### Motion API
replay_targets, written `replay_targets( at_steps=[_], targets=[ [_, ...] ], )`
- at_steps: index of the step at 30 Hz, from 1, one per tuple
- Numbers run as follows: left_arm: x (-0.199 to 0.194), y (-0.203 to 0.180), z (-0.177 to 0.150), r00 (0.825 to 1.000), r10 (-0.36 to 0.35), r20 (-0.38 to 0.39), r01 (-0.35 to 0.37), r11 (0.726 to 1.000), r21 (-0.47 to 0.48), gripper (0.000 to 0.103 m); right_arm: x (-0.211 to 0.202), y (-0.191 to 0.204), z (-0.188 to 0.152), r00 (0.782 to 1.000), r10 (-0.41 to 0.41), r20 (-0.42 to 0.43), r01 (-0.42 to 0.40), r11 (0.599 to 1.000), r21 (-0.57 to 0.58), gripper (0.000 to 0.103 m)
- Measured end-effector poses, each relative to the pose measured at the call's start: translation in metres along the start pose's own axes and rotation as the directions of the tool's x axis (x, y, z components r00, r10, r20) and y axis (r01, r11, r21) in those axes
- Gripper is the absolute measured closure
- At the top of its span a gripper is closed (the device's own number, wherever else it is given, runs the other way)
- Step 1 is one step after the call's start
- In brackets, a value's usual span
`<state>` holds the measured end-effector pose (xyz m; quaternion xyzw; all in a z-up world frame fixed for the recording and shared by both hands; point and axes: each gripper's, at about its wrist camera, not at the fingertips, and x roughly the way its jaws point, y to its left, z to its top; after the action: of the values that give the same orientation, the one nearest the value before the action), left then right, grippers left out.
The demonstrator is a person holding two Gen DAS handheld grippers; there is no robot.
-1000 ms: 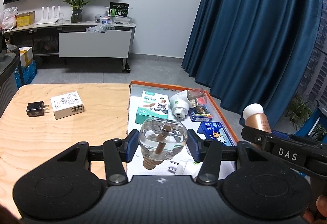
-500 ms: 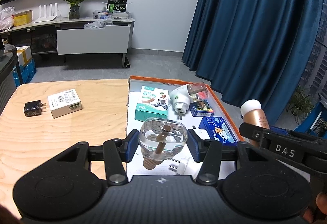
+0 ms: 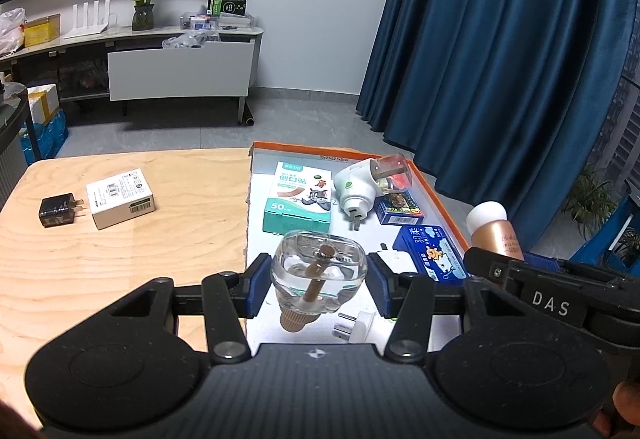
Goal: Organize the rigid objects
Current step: 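Hold the glass bottle above the tray with the left tool while the right tool holds the tube beside it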
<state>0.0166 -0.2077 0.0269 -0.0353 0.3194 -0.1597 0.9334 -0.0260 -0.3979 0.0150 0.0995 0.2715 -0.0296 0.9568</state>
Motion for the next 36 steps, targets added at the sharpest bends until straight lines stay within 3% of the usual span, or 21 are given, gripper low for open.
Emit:
replay_targets(
  at_steps=[36],
  targets=[
    [0.025, -0.007, 0.016, 0.999, -0.014, -0.033, 0.015, 1.0, 0.01, 0.051, 0.019, 0.002, 0.007, 0.999, -0.032, -0.042, 0.032, 0.999, -0.01, 0.056]
  ],
)
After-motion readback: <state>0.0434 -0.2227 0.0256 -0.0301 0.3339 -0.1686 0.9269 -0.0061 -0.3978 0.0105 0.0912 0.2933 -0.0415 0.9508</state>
